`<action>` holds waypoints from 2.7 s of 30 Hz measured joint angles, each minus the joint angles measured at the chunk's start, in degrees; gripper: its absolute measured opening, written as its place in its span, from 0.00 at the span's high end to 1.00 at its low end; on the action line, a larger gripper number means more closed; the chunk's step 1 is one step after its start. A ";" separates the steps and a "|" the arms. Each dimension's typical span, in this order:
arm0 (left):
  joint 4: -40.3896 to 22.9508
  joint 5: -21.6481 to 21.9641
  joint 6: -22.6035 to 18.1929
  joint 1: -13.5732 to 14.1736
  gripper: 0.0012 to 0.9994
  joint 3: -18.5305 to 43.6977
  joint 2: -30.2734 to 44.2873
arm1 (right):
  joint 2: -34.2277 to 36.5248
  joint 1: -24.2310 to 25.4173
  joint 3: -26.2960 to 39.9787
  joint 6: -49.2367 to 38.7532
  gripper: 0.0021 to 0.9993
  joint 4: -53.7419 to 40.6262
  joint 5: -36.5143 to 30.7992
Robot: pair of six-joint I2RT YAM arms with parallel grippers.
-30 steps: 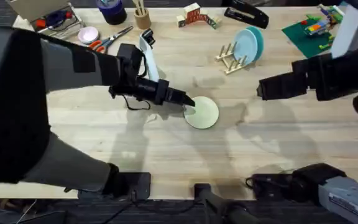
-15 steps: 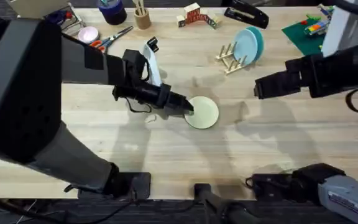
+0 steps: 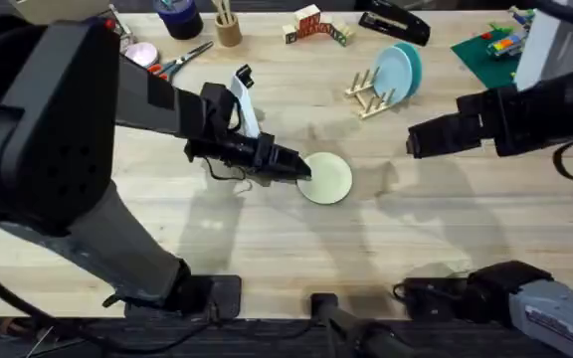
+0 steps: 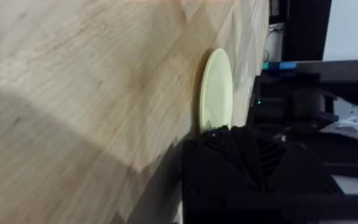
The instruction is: Pick up the plates from the table one by one and place each into a slot on the dish rack.
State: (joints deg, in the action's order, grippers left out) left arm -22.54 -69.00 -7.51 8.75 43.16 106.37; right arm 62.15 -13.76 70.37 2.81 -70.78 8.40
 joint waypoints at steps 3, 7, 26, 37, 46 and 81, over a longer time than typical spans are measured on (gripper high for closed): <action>0.34 -0.21 2.05 0.02 0.96 0.09 0.28 | 0.00 0.00 0.00 0.00 0.00 0.00 0.00; 0.73 -0.02 3.37 0.13 0.96 0.15 0.32 | 0.00 0.00 0.00 0.00 0.00 0.00 0.00; 1.11 1.64 6.56 0.81 0.96 0.87 0.28 | 0.00 0.00 0.00 0.00 0.00 0.00 0.00; 0.01 6.77 8.75 0.68 0.96 0.72 -4.37 | 0.00 0.00 0.00 0.00 0.00 0.00 0.00; -1.61 9.29 9.97 0.63 0.96 0.72 -19.76 | 0.00 0.00 0.00 0.00 0.00 0.00 0.00; -16.93 14.32 -10.29 3.96 0.96 11.30 -10.59 | 0.00 0.00 0.00 -0.02 0.00 0.72 0.00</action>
State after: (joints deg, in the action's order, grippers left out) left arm -39.46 -54.68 -17.80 12.71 54.46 95.78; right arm 62.15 -13.76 70.37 2.79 -70.06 8.40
